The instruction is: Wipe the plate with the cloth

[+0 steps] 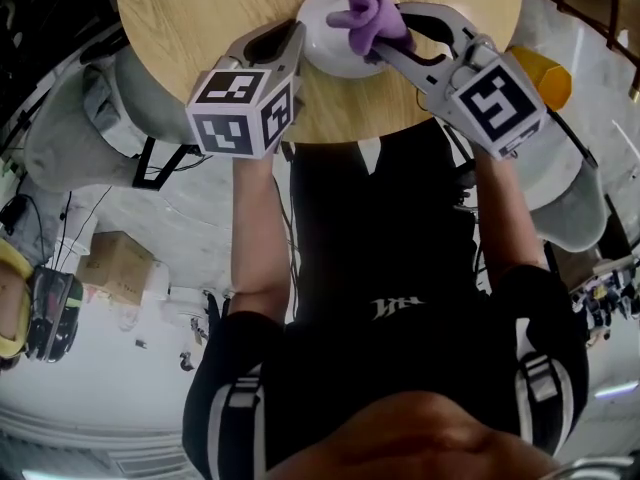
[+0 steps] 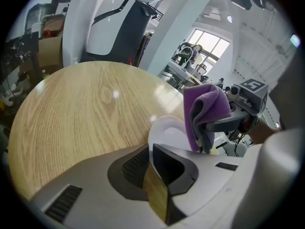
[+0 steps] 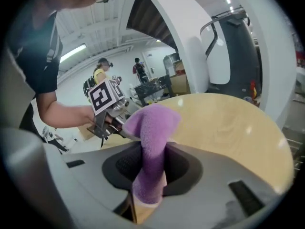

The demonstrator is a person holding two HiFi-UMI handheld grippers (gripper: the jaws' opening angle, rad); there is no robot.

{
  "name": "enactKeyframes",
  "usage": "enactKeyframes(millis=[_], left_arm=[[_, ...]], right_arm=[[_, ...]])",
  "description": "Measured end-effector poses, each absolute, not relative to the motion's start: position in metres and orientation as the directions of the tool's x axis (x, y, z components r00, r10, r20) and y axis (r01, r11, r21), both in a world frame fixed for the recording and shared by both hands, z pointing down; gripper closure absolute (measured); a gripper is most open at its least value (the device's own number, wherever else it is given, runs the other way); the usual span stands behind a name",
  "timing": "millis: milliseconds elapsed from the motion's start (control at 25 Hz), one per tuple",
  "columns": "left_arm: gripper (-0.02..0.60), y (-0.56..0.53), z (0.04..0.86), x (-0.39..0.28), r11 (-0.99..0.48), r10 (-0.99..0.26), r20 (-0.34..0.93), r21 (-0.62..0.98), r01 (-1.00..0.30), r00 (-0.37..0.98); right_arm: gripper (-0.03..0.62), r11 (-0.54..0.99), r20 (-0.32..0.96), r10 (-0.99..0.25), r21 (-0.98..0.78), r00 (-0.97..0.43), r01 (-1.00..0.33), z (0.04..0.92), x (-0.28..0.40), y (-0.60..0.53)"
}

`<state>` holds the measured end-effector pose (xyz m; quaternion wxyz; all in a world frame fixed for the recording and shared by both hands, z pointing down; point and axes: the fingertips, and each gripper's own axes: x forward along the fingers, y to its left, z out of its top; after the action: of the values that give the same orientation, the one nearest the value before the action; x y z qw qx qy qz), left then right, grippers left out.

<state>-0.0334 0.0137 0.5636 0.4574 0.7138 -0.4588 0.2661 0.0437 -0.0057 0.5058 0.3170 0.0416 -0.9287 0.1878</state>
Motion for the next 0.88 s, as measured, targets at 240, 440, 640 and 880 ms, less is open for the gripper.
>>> enactKeyframes(millis=[240, 440, 640, 880], left_arm=[[0.552, 0.013, 0.565, -0.034, -0.157, -0.42, 0.796, 0.409, -0.899, 0.436], [0.554, 0.011, 0.562, -0.032, -0.164, -0.421, 0.794, 0.408, -0.898, 0.438], [0.554, 0.011, 0.564, -0.03, -0.173, -0.417, 0.799, 0.399, -0.901, 0.434], [0.554, 0.012, 0.564, -0.031, -0.176, -0.418, 0.798, 0.399, -0.9, 0.435]], right_arm=[[0.49, 0.904, 0.566, 0.124, -0.402, -0.815, -0.142, 0.528, -0.011, 0.019], [0.489, 0.913, 0.617, 0.133, -0.38, -0.775, -0.147, 0.541, -0.009, 0.018], [0.488, 0.921, 0.662, 0.128, -0.357, -0.739, -0.159, 0.544, 0.019, 0.018], [0.488, 0.921, 0.731, 0.092, -0.321, -0.676, -0.222, 0.545, 0.077, 0.005]])
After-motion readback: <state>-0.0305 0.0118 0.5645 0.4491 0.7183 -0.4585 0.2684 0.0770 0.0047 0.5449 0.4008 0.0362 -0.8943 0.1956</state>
